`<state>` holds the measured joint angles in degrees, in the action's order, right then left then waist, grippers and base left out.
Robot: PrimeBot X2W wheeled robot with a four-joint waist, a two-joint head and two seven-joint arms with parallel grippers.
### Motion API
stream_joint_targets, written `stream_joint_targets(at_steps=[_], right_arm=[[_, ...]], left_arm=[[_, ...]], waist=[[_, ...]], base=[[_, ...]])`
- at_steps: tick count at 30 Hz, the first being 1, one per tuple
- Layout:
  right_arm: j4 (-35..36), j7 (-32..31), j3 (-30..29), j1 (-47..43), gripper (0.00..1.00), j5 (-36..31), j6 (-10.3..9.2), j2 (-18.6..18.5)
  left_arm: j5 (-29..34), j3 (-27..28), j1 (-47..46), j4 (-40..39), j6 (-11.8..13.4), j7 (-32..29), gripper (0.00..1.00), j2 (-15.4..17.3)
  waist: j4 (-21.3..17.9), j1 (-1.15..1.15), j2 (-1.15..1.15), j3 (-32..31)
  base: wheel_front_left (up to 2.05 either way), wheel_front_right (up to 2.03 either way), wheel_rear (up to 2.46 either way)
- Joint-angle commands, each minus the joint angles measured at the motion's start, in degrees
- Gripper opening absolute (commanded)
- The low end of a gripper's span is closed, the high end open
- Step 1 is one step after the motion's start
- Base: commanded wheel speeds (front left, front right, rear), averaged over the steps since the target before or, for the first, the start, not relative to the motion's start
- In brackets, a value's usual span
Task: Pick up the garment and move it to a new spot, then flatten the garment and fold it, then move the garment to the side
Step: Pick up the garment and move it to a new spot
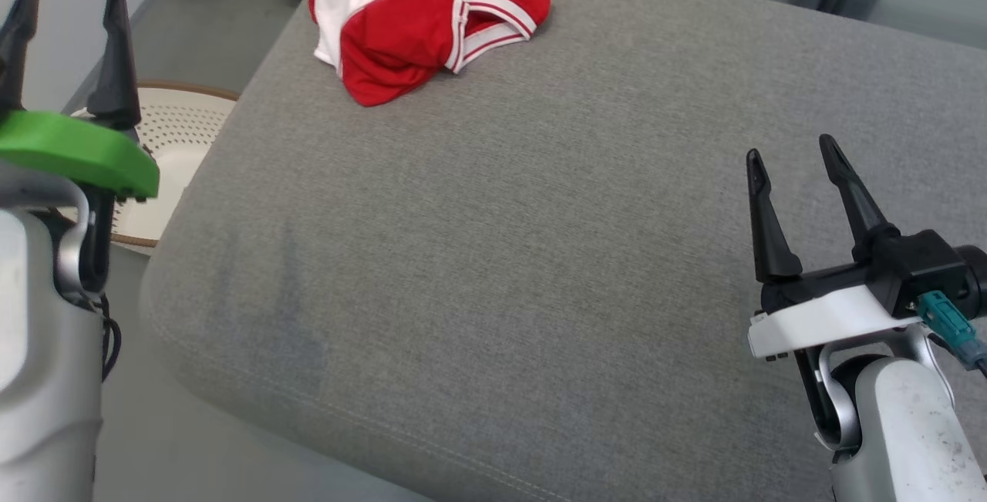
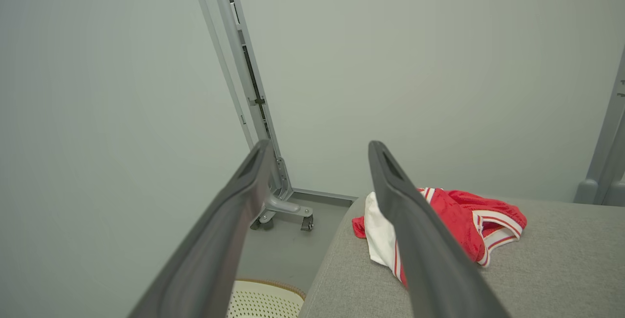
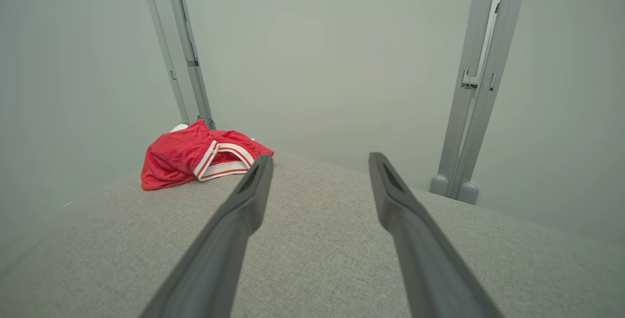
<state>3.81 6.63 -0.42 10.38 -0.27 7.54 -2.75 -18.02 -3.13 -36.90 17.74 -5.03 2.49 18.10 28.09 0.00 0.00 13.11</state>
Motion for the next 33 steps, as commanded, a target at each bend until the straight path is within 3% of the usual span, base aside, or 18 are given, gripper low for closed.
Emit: stream_joint_targets(at_steps=[1,12,21,28,29,30,31,32,33], right_arm=[[1.3,-0.5,0.1,1.1,1.0,-0.7,-0.1,-0.2],[11.0,-3.5,-2.1,2.2,1.0,-4.0,-0.1,-0.2],[17.4,-4.8,-2.7,1.9,1.0,-5.1,-0.1,-0.2],[19.2,-4.6,-3.5,2.6,1.0,-4.8,-0.1,-0.2],[19.2,-4.5,-3.6,2.7,1.0,-4.7,-0.1,-0.2],[19.1,-4.5,-3.7,2.8,1.0,-4.6,-0.1,-0.2],[18.8,-4.3,-3.8,2.8,1.0,-4.5,-0.1,-0.2],[18.6,-4.2,-3.9,2.8,1.0,-4.3,-0.1,-0.2],[18.3,-4.0,-4.1,2.8,1.0,-4.2,-0.1,-0.2]], left_arm=[[-0.6,-0.2,-3.0,2.0,-0.5,-0.4,1.0,0.8],[-3.1,-5.1,-17.5,17.9,-2.3,-5.9,1.0,4.2],[-8.7,-11.7,-22.8,26.9,-2.4,-10.9,1.0,6.4],[-11.6,-13.0,-25.2,32.4,-2.4,-11.1,1.0,7.9],[-11.9,-13.2,-25.6,33.1,-2.4,-10.8,0.91,7.9],[-12.1,-13.3,-25.8,33.6,-2.4,-10.6,0.45,8.0],[-12.4,-13.7,-25.9,34.0,-2.4,-10.2,0.09,8.2],[-12.5,-14.2,-26.1,34.3,-2.4,-9.7,0.0,8.3],[-12.5,-14.5,-26.2,34.4,-2.4,-9.1,0.0,8.4]], waist=[[-7.0,0.0,0.0,6.8],[-15.0,0.0,0.0,17.0],[-17.9,0.0,0.0,22.7],[-18.9,0.0,0.0,24.9],[-19.0,0.0,0.0,25.0],[-19.1,0.0,0.0,25.0],[-19.1,0.0,0.0,24.9],[-19.1,0.0,0.0,24.7],[-19.1,0.0,0.0,24.4]], base=[[0.0,0.0,0.0],[0.0,0.0,0.0],[0.0,0.0,0.0],[0.0,0.0,0.0],[0.0,0.0,0.0],[0.0,0.0,0.0],[0.0,0.0,0.0],[0.0,0.0,0.0],[0.0,0.0,0.0]])
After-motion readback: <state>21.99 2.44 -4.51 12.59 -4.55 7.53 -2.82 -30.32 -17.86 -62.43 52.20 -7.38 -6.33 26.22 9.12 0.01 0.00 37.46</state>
